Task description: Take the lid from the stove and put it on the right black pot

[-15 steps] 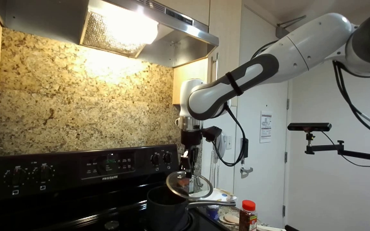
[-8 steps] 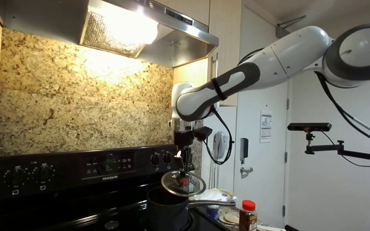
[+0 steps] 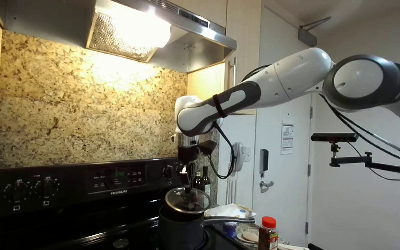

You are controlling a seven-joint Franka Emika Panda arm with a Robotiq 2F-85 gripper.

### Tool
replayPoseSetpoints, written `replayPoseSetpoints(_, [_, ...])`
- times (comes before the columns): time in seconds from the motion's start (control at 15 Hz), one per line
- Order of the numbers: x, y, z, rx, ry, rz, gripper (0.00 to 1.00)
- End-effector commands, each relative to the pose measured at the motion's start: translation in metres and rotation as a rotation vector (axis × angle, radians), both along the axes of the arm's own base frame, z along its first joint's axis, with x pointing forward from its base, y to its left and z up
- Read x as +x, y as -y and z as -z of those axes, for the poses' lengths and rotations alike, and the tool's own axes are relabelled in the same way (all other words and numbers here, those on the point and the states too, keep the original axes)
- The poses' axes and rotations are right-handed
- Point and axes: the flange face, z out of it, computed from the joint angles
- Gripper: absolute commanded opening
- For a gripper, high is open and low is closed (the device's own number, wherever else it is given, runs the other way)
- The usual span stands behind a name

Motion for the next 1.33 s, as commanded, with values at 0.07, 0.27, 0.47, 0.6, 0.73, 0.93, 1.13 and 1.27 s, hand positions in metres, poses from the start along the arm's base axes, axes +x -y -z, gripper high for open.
replayPoseSetpoints(0.07, [0.019,-0.005,-0.012,0.016,-0.036,-0.072,0.05])
replayPoseSetpoints(0.27, [0.023,-0.008,-0.025,0.019,-0.058,-0.078,0.05])
replayPoseSetpoints(0.47, [0.023,-0.008,-0.038,0.032,-0.082,-0.08,0.05])
replayPoseSetpoints(0.6, [0.024,-0.007,-0.043,0.032,-0.099,-0.079,0.05])
replayPoseSetpoints(0.73, [0.026,-0.004,-0.045,0.02,-0.103,-0.078,0.05])
replayPoseSetpoints(0.93, [0.024,-0.008,-0.04,0.017,-0.09,-0.059,0.05])
replayPoseSetpoints(1.13, [0.025,-0.008,-0.036,0.018,-0.095,-0.059,0.2])
replayPoseSetpoints(1.27, [0.026,-0.008,-0.032,0.026,-0.096,-0.062,0.05])
